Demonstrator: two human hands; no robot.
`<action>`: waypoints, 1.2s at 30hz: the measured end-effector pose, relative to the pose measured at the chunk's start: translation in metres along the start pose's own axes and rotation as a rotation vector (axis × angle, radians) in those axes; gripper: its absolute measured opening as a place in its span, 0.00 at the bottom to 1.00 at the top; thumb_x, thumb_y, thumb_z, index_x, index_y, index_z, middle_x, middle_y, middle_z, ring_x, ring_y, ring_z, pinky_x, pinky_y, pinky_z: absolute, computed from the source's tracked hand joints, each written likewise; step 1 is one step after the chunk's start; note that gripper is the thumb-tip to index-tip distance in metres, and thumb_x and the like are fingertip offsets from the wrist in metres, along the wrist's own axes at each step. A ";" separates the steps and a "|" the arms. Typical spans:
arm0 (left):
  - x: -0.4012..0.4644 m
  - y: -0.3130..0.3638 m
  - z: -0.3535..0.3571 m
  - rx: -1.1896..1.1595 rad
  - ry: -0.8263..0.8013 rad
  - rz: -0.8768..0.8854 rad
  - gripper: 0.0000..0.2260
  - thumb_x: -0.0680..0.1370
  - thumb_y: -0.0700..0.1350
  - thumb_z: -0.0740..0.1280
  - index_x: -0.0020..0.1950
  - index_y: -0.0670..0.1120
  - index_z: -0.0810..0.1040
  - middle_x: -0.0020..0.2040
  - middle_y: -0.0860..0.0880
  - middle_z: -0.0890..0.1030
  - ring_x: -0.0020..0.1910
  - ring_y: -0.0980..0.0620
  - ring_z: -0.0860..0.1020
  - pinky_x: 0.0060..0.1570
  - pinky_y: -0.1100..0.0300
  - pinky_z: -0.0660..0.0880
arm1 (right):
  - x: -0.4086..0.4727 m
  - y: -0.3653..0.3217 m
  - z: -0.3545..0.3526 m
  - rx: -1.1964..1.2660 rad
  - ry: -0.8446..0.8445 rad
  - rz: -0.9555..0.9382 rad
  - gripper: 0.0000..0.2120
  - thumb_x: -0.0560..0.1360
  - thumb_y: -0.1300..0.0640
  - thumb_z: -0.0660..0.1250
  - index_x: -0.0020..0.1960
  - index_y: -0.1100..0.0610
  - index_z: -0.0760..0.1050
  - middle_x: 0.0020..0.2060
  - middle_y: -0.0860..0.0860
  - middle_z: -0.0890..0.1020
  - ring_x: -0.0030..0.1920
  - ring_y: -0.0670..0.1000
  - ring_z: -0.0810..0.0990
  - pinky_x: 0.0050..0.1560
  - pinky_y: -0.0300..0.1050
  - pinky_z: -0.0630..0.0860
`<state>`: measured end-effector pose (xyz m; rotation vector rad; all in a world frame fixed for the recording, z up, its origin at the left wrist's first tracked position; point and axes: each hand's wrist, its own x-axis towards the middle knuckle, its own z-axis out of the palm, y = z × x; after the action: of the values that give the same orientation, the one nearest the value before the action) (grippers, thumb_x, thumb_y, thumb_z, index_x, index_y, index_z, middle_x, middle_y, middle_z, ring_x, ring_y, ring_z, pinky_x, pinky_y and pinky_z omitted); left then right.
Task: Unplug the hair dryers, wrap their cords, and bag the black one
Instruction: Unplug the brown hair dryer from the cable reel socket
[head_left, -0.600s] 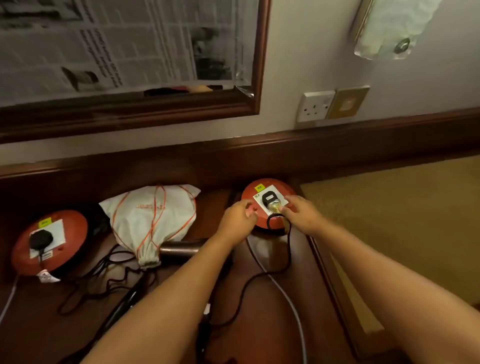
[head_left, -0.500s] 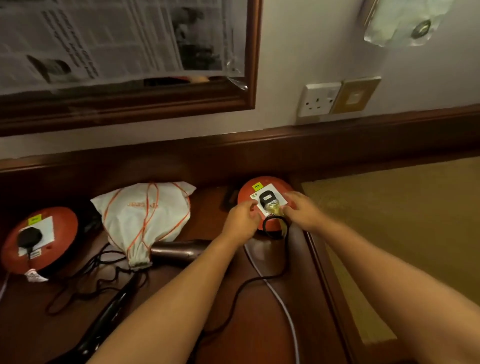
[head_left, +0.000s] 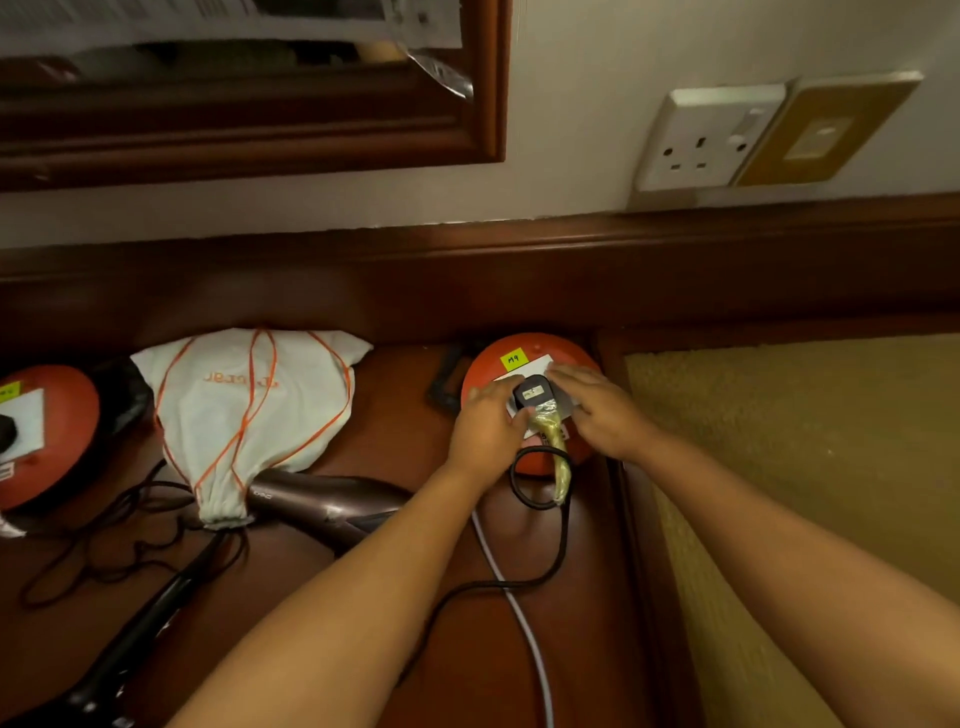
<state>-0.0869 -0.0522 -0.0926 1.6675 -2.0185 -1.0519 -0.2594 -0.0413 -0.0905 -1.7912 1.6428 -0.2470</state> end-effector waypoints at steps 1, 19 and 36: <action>0.001 -0.002 0.003 0.005 0.022 0.005 0.22 0.78 0.47 0.68 0.71 0.44 0.71 0.66 0.45 0.76 0.67 0.46 0.68 0.63 0.57 0.66 | 0.001 0.003 0.000 -0.039 -0.003 -0.020 0.24 0.79 0.60 0.54 0.74 0.60 0.62 0.74 0.54 0.63 0.75 0.53 0.58 0.71 0.38 0.49; 0.003 -0.016 0.010 -0.026 0.094 0.076 0.21 0.77 0.47 0.70 0.67 0.42 0.75 0.62 0.44 0.78 0.64 0.46 0.70 0.58 0.65 0.61 | 0.009 0.031 0.020 -0.194 0.047 -0.100 0.33 0.73 0.45 0.41 0.76 0.54 0.58 0.75 0.50 0.63 0.75 0.51 0.58 0.72 0.53 0.59; 0.003 -0.021 0.012 -0.043 0.092 0.105 0.21 0.77 0.49 0.69 0.68 0.42 0.74 0.61 0.44 0.78 0.64 0.46 0.71 0.58 0.62 0.64 | 0.012 0.026 0.022 -0.175 0.100 -0.092 0.29 0.75 0.52 0.47 0.76 0.51 0.57 0.76 0.47 0.60 0.75 0.48 0.56 0.70 0.52 0.60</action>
<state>-0.0805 -0.0524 -0.1159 1.5411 -1.9867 -0.9581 -0.2654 -0.0440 -0.1262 -2.0178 1.6976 -0.2441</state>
